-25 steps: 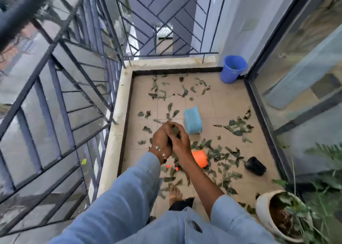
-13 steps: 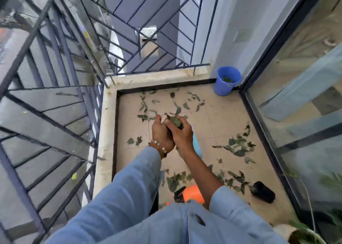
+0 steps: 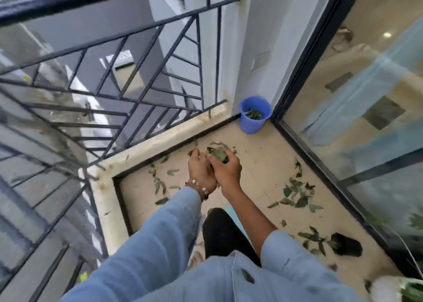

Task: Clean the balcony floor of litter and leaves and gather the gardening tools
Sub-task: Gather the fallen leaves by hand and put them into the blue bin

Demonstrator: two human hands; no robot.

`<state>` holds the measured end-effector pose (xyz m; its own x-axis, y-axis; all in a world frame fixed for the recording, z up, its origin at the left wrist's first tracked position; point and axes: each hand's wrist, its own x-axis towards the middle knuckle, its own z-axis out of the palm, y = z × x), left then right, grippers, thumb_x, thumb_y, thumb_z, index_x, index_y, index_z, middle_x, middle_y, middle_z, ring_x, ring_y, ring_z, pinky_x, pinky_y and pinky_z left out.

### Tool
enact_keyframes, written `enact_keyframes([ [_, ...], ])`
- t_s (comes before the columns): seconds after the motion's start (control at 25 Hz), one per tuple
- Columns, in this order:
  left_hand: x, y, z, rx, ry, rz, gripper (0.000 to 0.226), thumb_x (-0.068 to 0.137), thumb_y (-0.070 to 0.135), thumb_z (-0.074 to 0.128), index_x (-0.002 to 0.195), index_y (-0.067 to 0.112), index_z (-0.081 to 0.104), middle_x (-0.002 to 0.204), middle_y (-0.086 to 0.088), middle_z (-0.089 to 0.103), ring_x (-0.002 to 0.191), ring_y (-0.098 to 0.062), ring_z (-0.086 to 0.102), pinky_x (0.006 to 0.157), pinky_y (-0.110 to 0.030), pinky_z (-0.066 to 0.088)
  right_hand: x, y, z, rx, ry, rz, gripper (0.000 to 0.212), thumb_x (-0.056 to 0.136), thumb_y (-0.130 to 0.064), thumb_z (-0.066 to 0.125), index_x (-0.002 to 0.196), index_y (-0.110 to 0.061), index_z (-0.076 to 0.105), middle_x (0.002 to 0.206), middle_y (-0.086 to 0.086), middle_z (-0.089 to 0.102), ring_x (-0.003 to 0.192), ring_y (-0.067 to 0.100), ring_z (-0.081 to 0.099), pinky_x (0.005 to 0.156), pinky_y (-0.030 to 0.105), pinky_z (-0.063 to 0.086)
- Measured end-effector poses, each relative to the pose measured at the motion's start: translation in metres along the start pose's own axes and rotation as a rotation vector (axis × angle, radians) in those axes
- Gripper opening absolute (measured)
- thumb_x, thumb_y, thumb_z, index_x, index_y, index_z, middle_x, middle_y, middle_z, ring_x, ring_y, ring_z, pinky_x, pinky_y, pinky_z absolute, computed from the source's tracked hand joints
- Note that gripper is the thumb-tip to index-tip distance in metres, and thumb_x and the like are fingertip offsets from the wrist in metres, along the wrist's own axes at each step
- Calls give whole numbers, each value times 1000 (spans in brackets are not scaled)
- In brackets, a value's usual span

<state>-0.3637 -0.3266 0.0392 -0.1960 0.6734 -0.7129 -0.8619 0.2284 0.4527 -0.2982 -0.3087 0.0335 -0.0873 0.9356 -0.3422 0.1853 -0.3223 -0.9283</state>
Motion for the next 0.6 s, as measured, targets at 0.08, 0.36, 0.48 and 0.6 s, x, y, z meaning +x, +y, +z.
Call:
enact_keyframes([
  [0.08, 40, 12, 19, 20, -13, -9, 65, 98, 54, 24, 128, 3, 53, 120, -15, 58, 110, -29, 56, 103, -36, 42, 41, -5, 5, 0, 68, -22, 18, 75, -16, 71, 93, -16, 67, 90, 3, 70, 84, 20, 65, 75, 30, 54],
  [0.36, 212, 68, 121, 151, 40, -120, 30, 99, 30, 39, 84, 14, 59, 84, -6, 62, 77, -21, 60, 77, -30, 50, 235, -31, 17, 237, 324, 147, 13, 72, -15, 76, 75, -24, 66, 74, -2, 69, 71, 19, 64, 69, 33, 57],
  [0.48, 269, 88, 180, 273, 24, -200, 26, 98, 21, 42, 84, 11, 62, 80, -6, 64, 71, -18, 62, 63, -26, 52, 309, -48, 8, 339, 333, 213, 12, 73, -14, 76, 77, -21, 68, 77, 3, 69, 71, 21, 64, 72, 41, 56],
  [0.6, 323, 99, 224, 365, 58, -238, 26, 99, 17, 44, 90, 5, 65, 79, -10, 70, 78, -22, 65, 69, -30, 55, 375, -64, -3, 429, 364, 261, 11, 77, -9, 74, 85, -15, 69, 80, 8, 69, 74, 22, 63, 73, 39, 54],
])
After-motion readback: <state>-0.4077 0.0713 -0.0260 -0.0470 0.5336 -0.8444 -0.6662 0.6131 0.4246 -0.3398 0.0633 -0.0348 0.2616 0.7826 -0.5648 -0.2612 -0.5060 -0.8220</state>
